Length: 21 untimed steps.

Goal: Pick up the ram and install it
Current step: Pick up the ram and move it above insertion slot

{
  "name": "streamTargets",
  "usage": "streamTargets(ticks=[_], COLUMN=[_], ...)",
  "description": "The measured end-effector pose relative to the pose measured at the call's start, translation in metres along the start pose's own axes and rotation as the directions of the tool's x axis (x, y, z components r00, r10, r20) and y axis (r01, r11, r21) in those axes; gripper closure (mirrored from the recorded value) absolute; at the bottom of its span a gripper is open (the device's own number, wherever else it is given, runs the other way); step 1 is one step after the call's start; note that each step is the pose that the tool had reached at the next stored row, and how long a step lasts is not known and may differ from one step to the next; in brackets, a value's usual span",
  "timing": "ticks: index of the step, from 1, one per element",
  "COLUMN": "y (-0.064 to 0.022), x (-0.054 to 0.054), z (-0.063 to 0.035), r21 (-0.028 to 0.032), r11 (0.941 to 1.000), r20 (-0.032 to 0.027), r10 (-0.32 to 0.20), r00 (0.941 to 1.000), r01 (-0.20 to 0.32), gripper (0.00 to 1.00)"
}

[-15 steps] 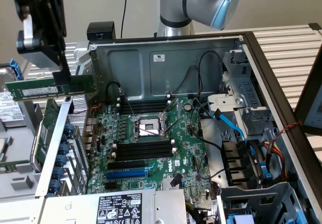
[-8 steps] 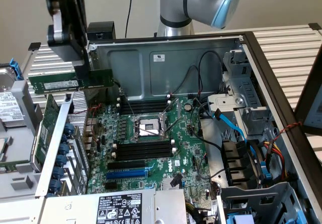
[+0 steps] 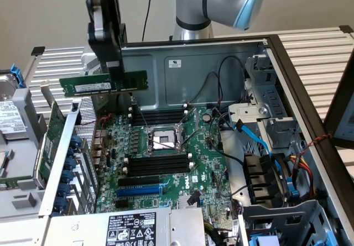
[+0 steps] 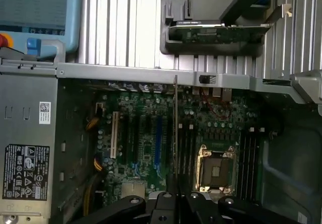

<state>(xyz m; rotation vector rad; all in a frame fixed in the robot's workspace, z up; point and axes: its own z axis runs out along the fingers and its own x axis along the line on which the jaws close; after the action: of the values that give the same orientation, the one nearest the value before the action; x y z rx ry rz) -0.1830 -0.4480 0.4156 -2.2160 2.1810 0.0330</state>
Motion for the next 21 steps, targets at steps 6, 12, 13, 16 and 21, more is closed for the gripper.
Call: streamTargets(ticks=[6, 12, 13, 16, 21], y=[-0.0225, -0.0405, -0.0425, -0.0469, -0.0560], x=[-0.007, -0.013, -0.015, -0.025, -0.040], z=[0.0016, 0.0029, 0.0034, 0.0055, 0.0084], r21=[0.0003, 0.0010, 0.0010, 0.0010, 0.0014], r11=[1.0000, 1.0000, 1.0000, 1.0000, 1.0000], r20=[0.0000, 0.0031, 0.0037, 0.0039, 0.0046], r10=[0.000, 0.000, 0.000, 0.000, 0.000], r00=[1.0000, 1.0000, 1.0000, 1.0000, 1.0000], r01=[0.000, 0.000, 0.000, 0.000, 0.000], gripper=[0.88, 0.88, 0.88, 0.88, 0.88])
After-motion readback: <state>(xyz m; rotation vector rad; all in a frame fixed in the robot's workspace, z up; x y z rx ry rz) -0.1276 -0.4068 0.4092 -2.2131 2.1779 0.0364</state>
